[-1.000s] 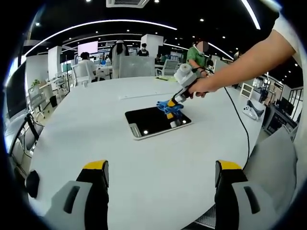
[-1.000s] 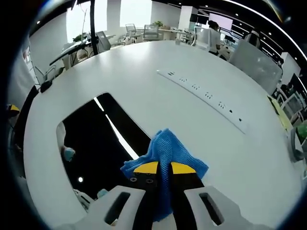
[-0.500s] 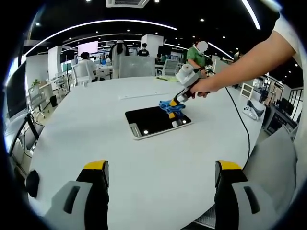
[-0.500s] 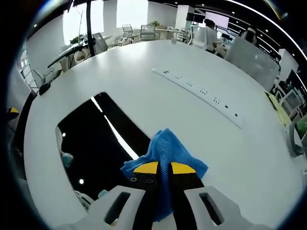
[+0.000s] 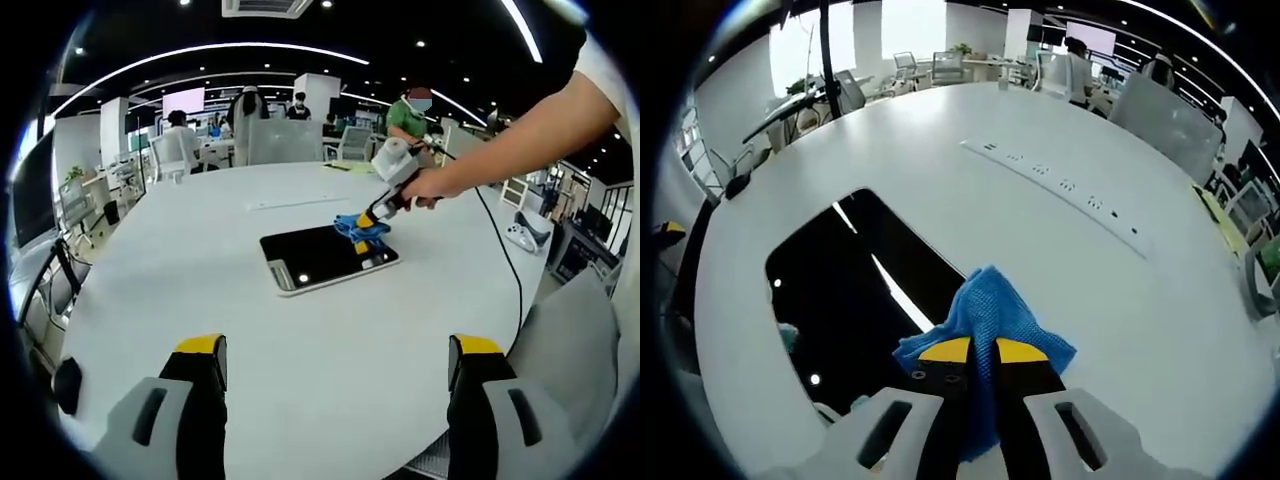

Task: Wipe the mirror surface with the cleaning cloth until all visible marks leave the cleaned area.

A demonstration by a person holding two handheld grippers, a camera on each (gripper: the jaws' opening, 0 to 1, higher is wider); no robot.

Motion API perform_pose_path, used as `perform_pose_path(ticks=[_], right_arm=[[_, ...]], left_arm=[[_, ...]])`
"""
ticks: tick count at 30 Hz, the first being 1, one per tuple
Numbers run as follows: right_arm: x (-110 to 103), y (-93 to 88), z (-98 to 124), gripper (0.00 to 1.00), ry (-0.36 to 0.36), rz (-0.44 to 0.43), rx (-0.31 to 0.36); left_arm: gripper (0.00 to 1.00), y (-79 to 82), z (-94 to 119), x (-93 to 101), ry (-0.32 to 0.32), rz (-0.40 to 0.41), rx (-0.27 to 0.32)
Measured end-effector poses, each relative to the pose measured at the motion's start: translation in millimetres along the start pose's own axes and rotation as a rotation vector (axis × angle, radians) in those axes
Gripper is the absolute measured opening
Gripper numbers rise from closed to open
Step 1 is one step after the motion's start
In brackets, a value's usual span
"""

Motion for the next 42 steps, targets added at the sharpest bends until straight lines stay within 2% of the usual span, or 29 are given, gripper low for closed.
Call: perform_pose_path(ticks=[12,32,36,42], right_arm=[[-20,-12.2,9,0.03,0.017,0.016,0.013],[-24,-9.9,9,0.03,0.017,0.043,0.015],[-32,-3.9,8,0.03,0.023,0.087,0.01],[-34,3.0,4,0.03,0.032,0.084,0.016]], left_arm=[[0.93,0.3,0,1.9,-0.007,-0.005,-0.001],[0.92,-0.8,1,0.8,-0.002,0.003,0.009],[0.92,-1.1,1,1.2,-0.003,0.005,0.01],[0.92,-1.9,1,2.0,-0.003,0.008,0.013]])
Point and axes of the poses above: the point that each gripper's makers call its tool centre point, and the gripper's own axes: z roughly backward along the fingers, x roughly to its right, y roughly out of its top, the point moved 10 cm from there along z, roughly backward along the fingers, and after that the axes turned 10 degrees about -x, right-handed, at the moved point
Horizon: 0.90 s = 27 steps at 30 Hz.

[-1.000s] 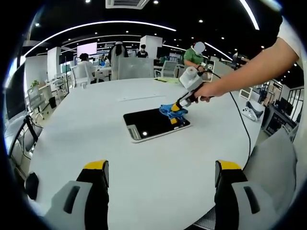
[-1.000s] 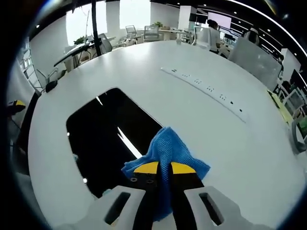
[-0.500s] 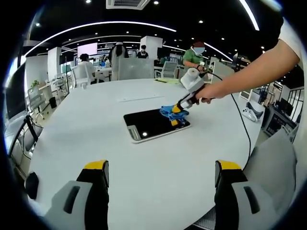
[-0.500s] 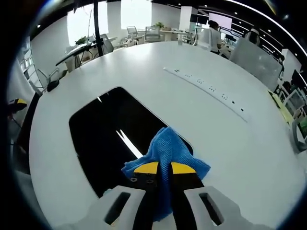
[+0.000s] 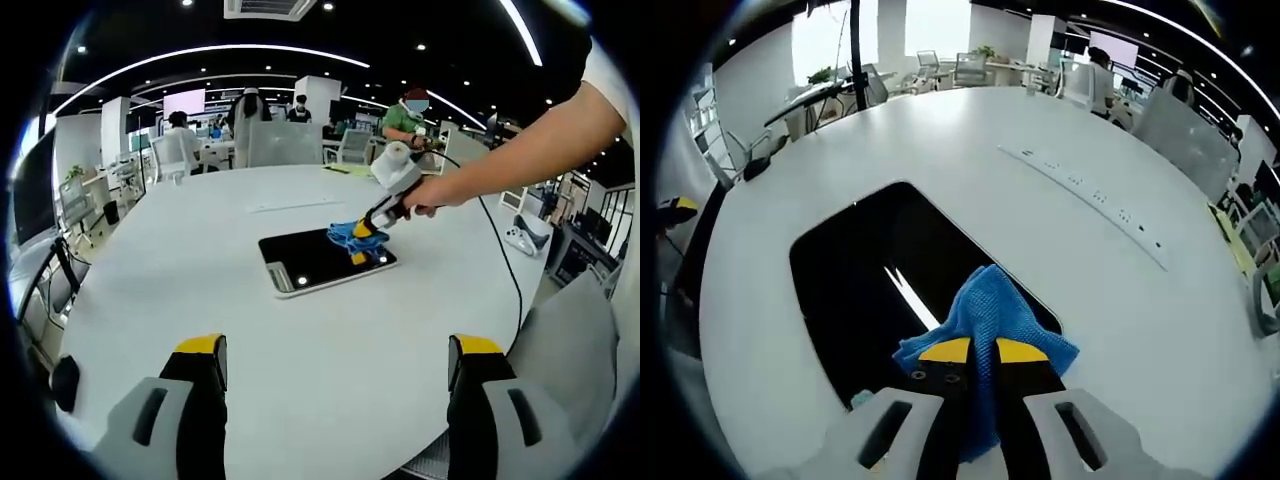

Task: Wipe the mirror surface with the cleaning cloth until all visible marks leave the cleaned area.

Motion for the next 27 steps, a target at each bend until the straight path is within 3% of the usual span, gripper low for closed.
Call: perform_pose_path(ticks=[27], right_arm=[[-7,11.4,-8,0.03,0.016,0.023,0.006]], left_arm=[[0.92,-2.9,5,-3.6,0.013,0.014,0.0]])
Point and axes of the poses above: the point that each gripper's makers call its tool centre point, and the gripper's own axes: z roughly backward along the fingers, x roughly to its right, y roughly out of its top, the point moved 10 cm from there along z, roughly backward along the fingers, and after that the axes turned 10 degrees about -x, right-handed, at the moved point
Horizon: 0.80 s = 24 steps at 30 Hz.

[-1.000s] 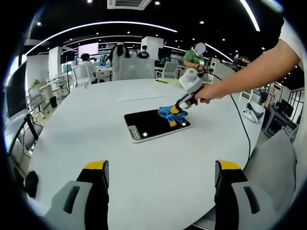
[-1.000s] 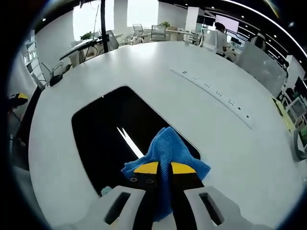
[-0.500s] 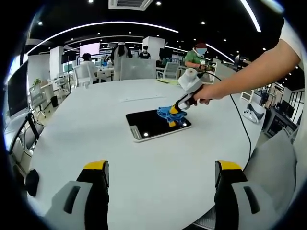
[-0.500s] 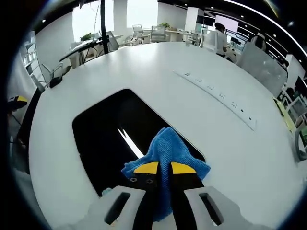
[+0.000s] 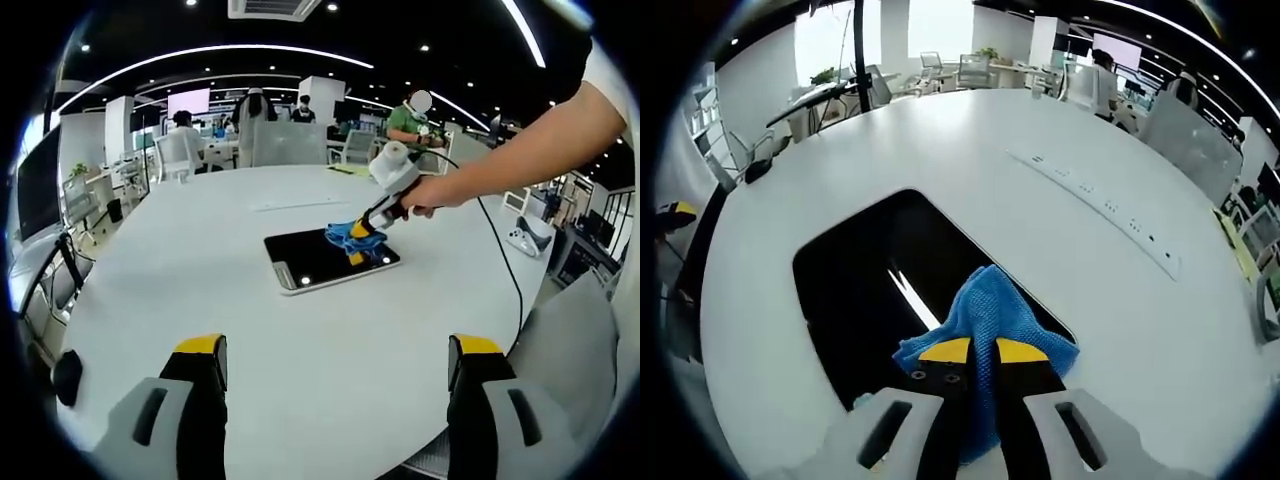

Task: Wipe the mirror surface with the cleaning cloth until all visible marks leave the cleaned area.

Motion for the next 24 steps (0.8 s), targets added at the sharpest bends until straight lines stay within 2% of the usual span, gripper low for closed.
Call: perform_pose_path(ticks=[24], right_arm=[[-12,14.5,-8,0.03,0.016,0.016,0.008]], left_arm=[[0.92,-1.2,1,-2.3,0.003,-0.007,-0.002]])
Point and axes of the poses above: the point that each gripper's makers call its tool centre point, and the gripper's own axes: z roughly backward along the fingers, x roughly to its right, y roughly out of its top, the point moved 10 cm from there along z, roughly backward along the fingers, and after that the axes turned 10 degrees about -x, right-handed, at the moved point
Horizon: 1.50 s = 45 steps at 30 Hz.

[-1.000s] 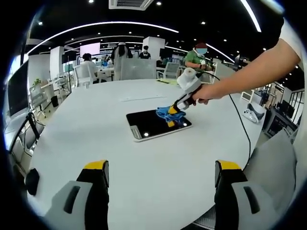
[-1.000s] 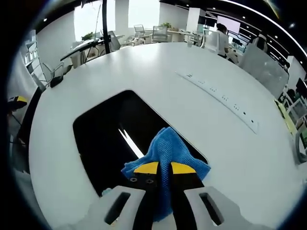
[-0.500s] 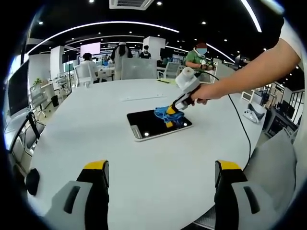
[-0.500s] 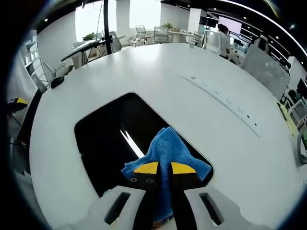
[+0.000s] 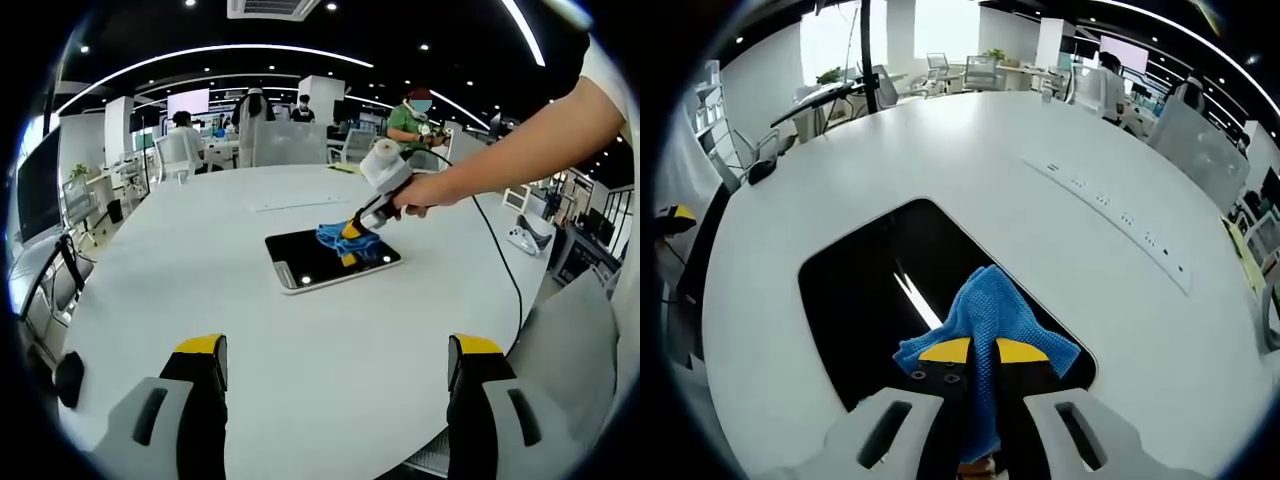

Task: Wipe the mirror surface with the cleaning cloth until all visible marks leave the cleaned area.

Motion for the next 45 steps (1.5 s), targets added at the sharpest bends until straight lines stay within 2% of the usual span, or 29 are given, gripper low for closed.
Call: perform_pose_path(ticks=[13,45], right_arm=[[-9,14.0,-5,0.03,0.008,0.01,0.004],[-22,27.5,-10,0.03,0.024,0.005,0.02]], left_arm=[[0.92,0.9,0,-1.2,0.001,0.002,0.004],[0.91,-1.0,3,-3.3,0.01,0.014,0.005]])
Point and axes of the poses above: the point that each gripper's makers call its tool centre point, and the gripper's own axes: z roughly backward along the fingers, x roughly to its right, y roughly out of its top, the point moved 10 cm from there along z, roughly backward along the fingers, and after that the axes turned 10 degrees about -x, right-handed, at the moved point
